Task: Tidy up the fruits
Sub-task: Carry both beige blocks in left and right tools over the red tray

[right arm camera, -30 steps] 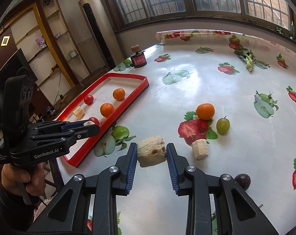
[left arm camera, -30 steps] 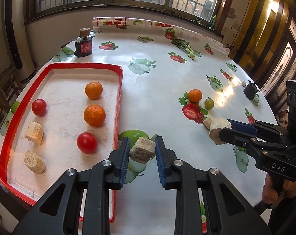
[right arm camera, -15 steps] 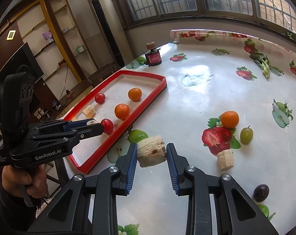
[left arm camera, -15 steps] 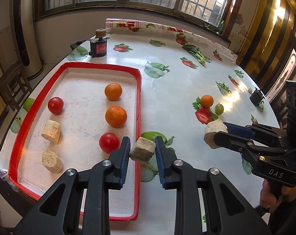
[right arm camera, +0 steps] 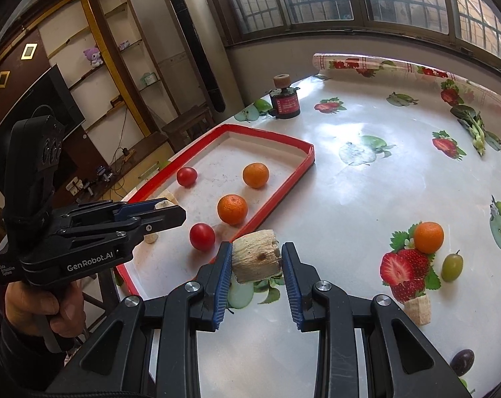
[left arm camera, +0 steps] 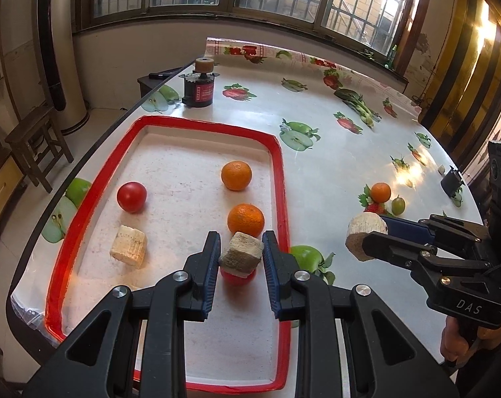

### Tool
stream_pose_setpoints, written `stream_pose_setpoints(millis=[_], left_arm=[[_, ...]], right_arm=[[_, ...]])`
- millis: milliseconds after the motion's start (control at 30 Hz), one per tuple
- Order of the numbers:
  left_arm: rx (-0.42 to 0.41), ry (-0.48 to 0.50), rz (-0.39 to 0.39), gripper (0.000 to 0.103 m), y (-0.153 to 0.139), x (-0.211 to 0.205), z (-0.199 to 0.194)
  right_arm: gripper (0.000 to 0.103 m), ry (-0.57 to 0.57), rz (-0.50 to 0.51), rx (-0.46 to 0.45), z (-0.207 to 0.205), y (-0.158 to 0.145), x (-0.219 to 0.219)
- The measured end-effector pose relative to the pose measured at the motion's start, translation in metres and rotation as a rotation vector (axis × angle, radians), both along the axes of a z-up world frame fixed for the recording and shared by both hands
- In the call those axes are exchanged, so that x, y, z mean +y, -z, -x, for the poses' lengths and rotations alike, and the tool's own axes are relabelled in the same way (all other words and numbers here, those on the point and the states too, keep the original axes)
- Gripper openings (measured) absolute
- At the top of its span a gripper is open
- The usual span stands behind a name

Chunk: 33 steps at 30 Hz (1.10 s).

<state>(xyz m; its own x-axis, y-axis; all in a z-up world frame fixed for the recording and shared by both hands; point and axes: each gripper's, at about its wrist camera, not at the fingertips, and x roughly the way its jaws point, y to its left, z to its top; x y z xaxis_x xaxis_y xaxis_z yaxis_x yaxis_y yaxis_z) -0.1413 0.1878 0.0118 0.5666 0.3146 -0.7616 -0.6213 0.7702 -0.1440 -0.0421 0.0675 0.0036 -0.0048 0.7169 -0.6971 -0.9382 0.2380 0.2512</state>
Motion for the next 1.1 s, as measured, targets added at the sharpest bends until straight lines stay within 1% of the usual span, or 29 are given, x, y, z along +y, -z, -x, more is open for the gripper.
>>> stream_pose_setpoints(millis=[333, 633, 867, 1100], left_arm=[[0.003, -0.042, 0.018, 0.023, 0.004, 0.04, -0.005], [0.034, -0.091, 0.035, 0.023, 0.017, 0.077, -0.026], [0.069, -0.142, 0.049, 0.023, 0.029, 0.103, -0.043], [0.115, -0.139, 0.062, 0.023, 0.046, 0.107, -0.052]], right_arm=[[0.03, -0.012, -0.004, 0.004, -0.006, 0.0, 0.047], [0.03, 0.033, 0.008, 0.007, -0.035, 0.006, 0.107], [0.03, 0.056, 0.039, 0.029, -0.052, 0.019, 0.15], [0.031, 0.054, 0.072, 0.039, -0.057, 0.038, 0.168]])
